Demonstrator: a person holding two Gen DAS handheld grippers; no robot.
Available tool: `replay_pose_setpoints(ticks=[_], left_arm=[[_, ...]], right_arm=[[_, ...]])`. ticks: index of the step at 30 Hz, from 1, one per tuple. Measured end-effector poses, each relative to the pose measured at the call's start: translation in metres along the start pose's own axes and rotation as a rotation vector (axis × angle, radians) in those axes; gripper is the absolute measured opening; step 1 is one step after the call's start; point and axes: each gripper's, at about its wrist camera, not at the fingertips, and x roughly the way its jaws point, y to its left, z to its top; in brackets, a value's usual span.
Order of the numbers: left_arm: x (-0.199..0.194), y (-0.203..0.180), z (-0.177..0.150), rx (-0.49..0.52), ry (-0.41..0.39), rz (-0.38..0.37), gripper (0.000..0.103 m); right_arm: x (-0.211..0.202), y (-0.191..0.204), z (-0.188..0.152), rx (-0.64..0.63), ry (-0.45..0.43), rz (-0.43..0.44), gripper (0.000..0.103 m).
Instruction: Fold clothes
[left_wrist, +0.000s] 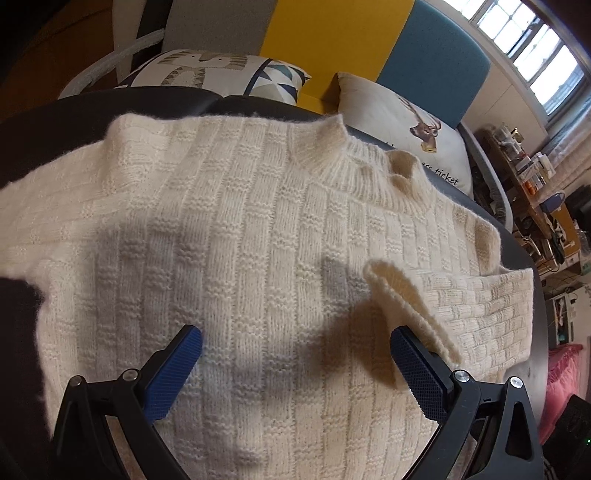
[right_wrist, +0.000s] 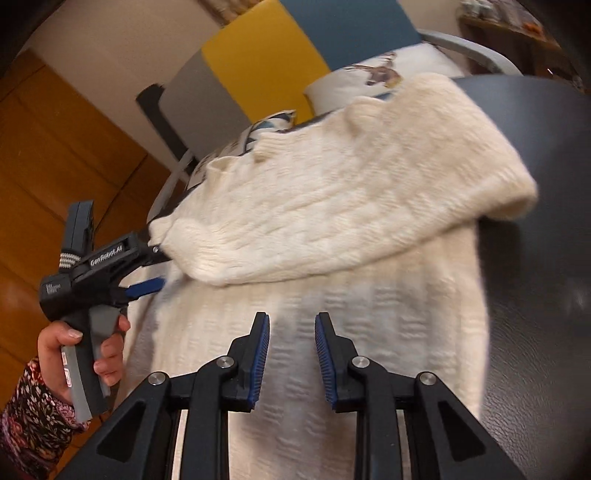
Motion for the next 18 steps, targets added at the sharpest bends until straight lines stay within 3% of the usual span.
replay_pose_setpoints(ticks=[4,8,9,11,12,14,18], left_arm=[[0.009,-0.017,-0.001,0.071,0.004,0.09,0.103],[0.013,-0.031,-0.005,0.168,-0.056,0.156,0.1],[0.013,-0.034,-0.007,0.19,-0.077,0.157,0.093],[0.011,-0.036,-0.008,0.217,-0.106,0.165,0.051],[0.009,-0.034,-0.007,0.213,-0.115,0.165,0.043],[0.006,-0.026,-0.002,0.167,-0.112,0.14,0.012],[0.001,-0.014,0.01,0.068,-0.107,0.072,0.004]], right_arm=[[-0.006,-0.01,-0.003,0.038,-0.021,0.001,0.026],[-0.008,-0.016,-0.007,0.057,-0.035,0.006,0.026],[-0.009,-0.017,-0.008,0.06,-0.036,0.007,0.026],[-0.012,-0.02,-0.008,0.07,-0.049,0.011,0.026],[-0.014,-0.021,-0.007,0.075,-0.061,0.009,0.026],[-0.02,-0.025,-0.005,0.09,-0.084,-0.001,0.026],[-0.032,-0.039,-0.002,0.138,-0.123,-0.013,0.026]])
